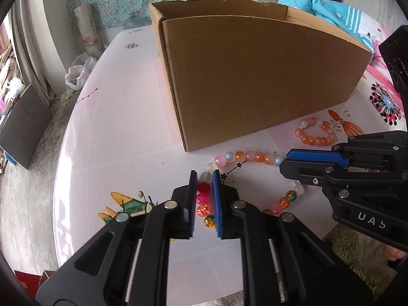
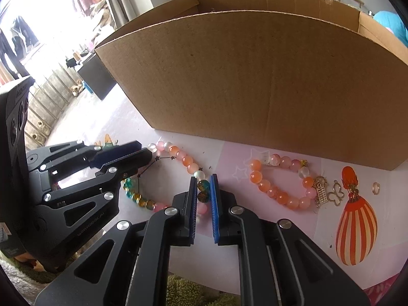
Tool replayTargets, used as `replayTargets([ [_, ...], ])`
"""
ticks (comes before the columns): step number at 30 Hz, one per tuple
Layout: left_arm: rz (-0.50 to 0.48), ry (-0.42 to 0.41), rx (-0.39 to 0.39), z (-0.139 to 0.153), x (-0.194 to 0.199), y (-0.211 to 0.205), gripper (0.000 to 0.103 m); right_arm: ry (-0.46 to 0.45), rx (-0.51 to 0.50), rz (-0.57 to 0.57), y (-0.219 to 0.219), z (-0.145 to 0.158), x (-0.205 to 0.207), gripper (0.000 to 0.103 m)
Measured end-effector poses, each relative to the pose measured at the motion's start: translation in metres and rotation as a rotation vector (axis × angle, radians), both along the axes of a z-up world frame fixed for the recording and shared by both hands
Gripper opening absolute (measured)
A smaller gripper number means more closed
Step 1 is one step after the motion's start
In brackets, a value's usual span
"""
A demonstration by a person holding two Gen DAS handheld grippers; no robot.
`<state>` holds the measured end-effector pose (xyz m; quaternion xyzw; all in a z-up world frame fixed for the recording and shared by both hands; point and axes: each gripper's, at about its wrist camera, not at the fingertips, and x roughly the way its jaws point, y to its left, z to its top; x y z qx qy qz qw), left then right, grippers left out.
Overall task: Organize jewelry
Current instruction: 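Lower the left tool onto the multicolour bead bracelet and close on it, then lift the multicolour bracelet with the left tool and release it into the box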
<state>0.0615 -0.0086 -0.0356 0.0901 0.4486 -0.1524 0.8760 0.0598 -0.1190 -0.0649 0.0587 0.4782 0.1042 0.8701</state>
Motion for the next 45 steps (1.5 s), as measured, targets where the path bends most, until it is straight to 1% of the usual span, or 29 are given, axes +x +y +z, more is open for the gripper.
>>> replayTargets([
  [1,-0.004,-0.001,0.001,0.000,0.000,-0.001,0.009,-0.002,0.002,-0.003,0.000,0.001,0.000,0.010],
  [5,-0.010,-0.006,0.000,0.003,-0.002,-0.001,0.009,-0.016,0.026,-0.018,-0.003,0.003,-0.002,0.010],
  [12,-0.031,-0.048,-0.017,0.025,-0.015,0.000,0.009,-0.079,0.042,-0.034,-0.013,0.016,-0.012,0.010],
  [18,-0.043,-0.128,-0.038,0.055,-0.031,-0.002,0.009,-0.150,0.050,-0.032,-0.017,0.037,-0.027,0.010],
  [21,-0.059,-0.180,-0.046,0.071,-0.039,-0.007,0.009,-0.197,0.048,-0.028,-0.020,0.052,-0.036,0.010],
  [27,-0.106,-0.298,-0.086,0.111,-0.052,-0.016,0.009,-0.306,0.037,-0.031,-0.026,0.091,-0.053,0.010],
  [30,-0.128,-0.346,-0.102,0.129,-0.056,-0.028,0.009,-0.361,0.035,-0.041,-0.032,0.113,-0.057,0.010],
  [37,-0.180,-0.451,-0.150,0.172,-0.041,-0.048,0.009,-0.463,0.031,-0.062,-0.054,0.157,-0.051,0.010],
  [39,-0.191,-0.464,-0.166,0.180,-0.032,-0.055,0.009,-0.489,0.030,-0.070,-0.065,0.169,-0.044,0.010],
  [42,-0.211,-0.461,-0.185,0.187,-0.008,-0.067,0.009,-0.492,0.030,-0.078,-0.081,0.178,-0.026,0.010],
  [45,-0.237,-0.402,-0.222,0.189,0.025,-0.078,0.009,-0.452,0.037,-0.067,-0.103,0.183,0.003,0.010],
])
